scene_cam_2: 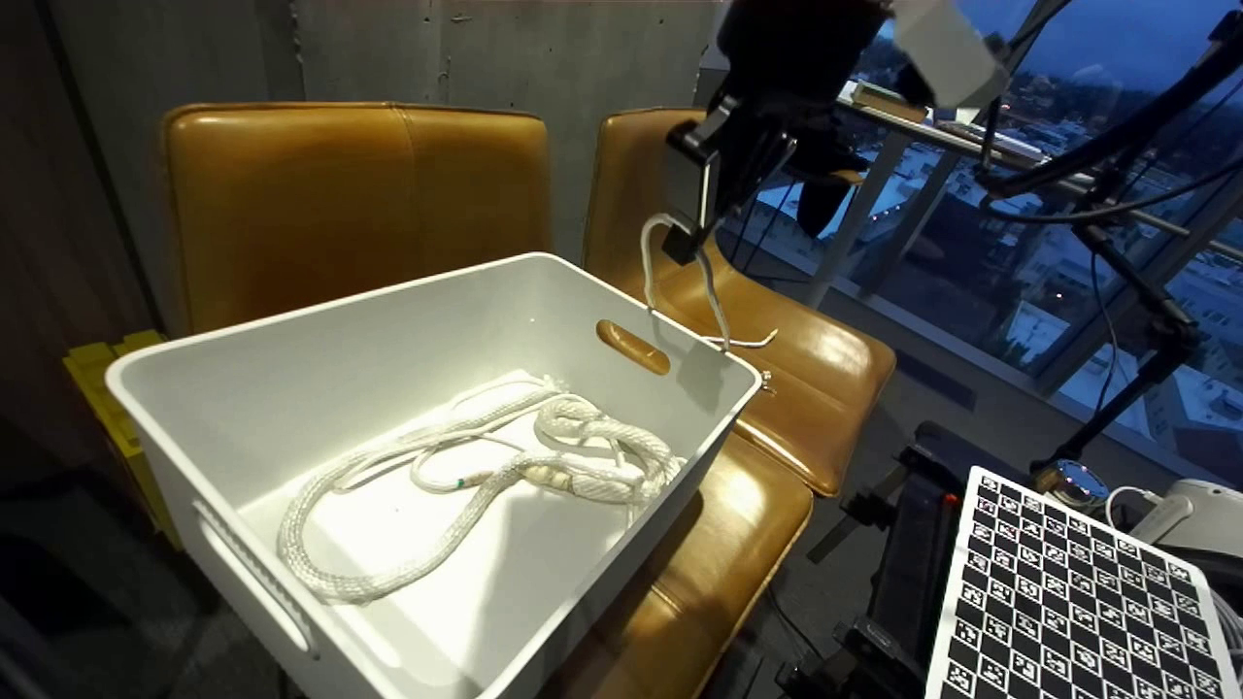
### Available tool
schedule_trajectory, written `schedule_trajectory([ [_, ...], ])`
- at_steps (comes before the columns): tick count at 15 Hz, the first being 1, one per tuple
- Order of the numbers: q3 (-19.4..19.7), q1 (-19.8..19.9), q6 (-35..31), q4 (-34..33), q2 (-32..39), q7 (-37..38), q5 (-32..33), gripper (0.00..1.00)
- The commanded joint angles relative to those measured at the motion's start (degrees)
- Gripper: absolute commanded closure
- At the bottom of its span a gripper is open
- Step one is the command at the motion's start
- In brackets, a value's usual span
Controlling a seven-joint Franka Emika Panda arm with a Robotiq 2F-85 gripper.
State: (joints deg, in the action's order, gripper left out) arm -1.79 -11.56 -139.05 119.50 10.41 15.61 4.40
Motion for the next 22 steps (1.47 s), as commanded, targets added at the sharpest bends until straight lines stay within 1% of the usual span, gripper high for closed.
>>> schedule_trajectory([
  [1,-3.70,-1.83,6.03,-4.29,-3.63,3.11,0.73,0.99],
  [4,-5.25,-1.66,8.35,-8.84,-2.83,1.90,1.01,0.99],
  [7,-4.26,0.21,8.60,-11.95,-0.38,-0.78,0.83,0.99],
  [11,-2.53,3.18,7.24,-12.74,3.34,-4.91,0.97,0.99],
  [14,-1.74,4.22,6.83,-12.49,5.60,-6.88,1.38,0.99],
  [15,-1.57,4.22,6.98,-12.19,6.03,-7.05,1.61,0.71],
  [16,-1.45,4.19,6.99,-11.95,6.33,-7.27,1.66,0.71],
  [17,-1.33,4.07,6.89,-11.68,6.50,-7.27,1.83,0.65],
  [20,-1.23,4.79,7.07,-10.90,6.10,-8.56,1.08,0.42],
  [22,-0.36,6.58,6.45,-10.02,6.00,-10.60,0.34,0.30],
])
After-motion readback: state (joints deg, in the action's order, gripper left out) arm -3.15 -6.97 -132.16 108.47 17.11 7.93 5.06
